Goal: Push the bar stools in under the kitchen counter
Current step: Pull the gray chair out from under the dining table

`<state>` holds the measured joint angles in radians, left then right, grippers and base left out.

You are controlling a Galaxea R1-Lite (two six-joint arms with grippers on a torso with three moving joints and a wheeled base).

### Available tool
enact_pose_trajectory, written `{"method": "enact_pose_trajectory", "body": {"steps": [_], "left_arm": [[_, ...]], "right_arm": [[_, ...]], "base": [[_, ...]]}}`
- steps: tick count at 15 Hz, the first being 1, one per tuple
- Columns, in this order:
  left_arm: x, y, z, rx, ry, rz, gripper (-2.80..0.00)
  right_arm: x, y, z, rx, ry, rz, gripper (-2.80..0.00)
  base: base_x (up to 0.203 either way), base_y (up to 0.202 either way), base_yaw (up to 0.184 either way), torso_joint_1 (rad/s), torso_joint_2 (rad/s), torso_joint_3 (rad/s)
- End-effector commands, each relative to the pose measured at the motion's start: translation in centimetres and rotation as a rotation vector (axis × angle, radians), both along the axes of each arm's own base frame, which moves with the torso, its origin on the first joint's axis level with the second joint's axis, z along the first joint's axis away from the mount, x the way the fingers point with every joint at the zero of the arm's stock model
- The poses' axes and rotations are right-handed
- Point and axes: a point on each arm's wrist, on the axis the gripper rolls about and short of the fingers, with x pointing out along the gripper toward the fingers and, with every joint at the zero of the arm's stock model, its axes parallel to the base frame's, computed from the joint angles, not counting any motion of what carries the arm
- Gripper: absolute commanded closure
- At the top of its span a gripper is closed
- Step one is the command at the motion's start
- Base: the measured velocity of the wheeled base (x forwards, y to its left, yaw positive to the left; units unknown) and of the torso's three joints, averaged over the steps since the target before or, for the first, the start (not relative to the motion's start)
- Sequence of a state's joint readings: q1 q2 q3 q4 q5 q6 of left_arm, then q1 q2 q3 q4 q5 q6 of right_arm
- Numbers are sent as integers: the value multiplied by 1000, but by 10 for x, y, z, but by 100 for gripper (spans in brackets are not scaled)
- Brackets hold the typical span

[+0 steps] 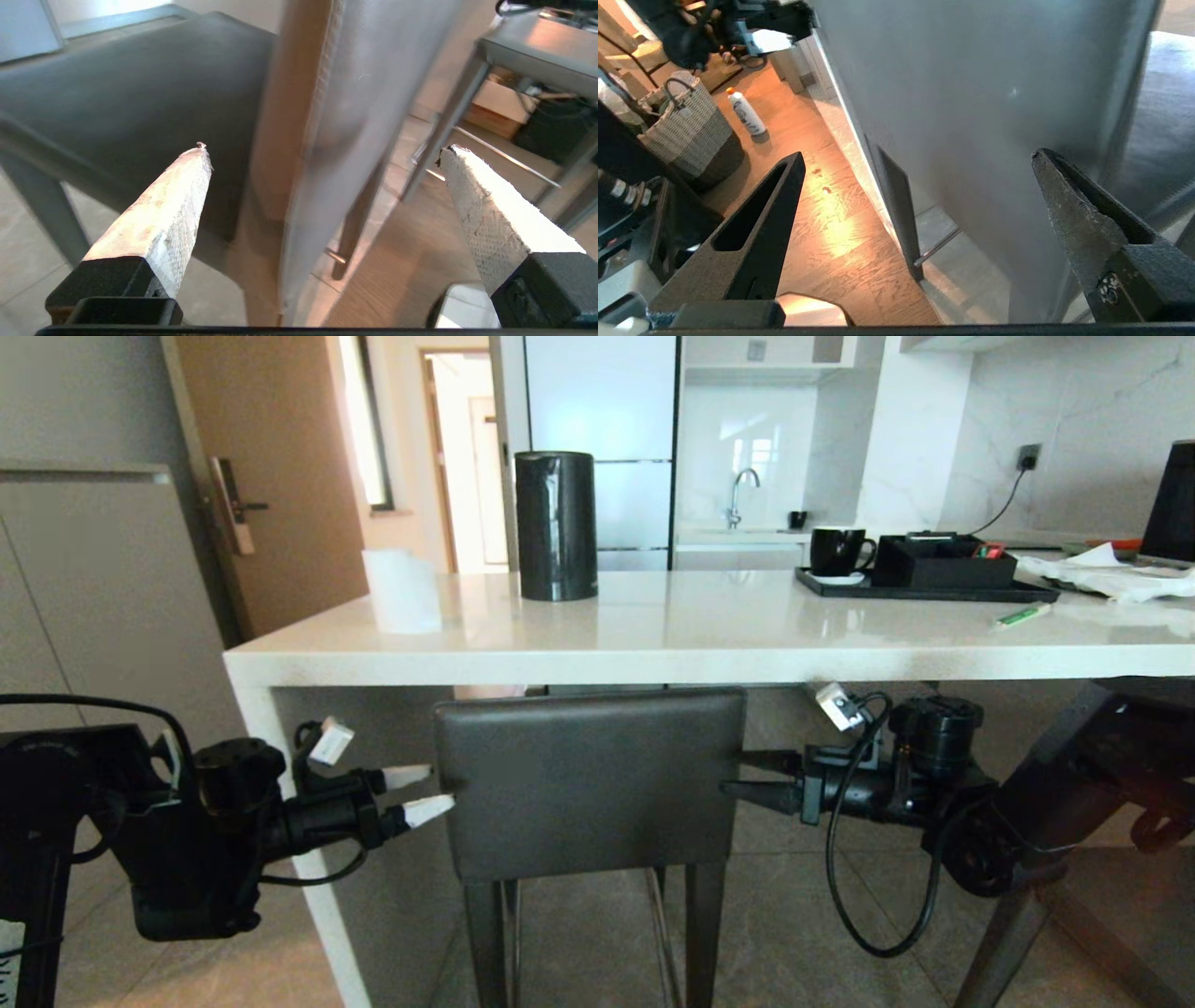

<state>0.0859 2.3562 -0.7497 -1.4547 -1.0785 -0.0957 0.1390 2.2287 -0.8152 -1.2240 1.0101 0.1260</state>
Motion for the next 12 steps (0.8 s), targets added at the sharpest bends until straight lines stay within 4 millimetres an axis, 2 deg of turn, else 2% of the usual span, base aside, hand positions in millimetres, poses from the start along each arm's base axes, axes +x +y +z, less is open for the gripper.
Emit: {"method": "enact_pose_trajectory", "body": {"steps": [1, 4, 6, 9, 12], "left_arm": [[1, 2, 0, -1, -8, 0, -280], [6, 2, -4, 0, -11, 0, -280], [9, 1, -5, 0, -18, -3, -280], [10, -1, -13, -1, -3, -10, -280], [13, 0, -24, 0, -15, -10, -280]], "right_arm": [[-12, -11, 7, 4, -12, -14, -280], [-14, -29, 9, 8, -32, -50, -280], [-9, -32, 8, 9, -38, -61, -280], [9, -25, -7, 7, -42, -45, -280], [24, -12, -34, 2, -33, -16, -280]], "base": [[0, 0, 0, 0, 0, 0], [0, 0, 0, 0, 0, 0], [0, 0, 0, 0, 0, 0], [0, 0, 0, 0, 0, 0], [0, 0, 0, 0, 0, 0]]}}
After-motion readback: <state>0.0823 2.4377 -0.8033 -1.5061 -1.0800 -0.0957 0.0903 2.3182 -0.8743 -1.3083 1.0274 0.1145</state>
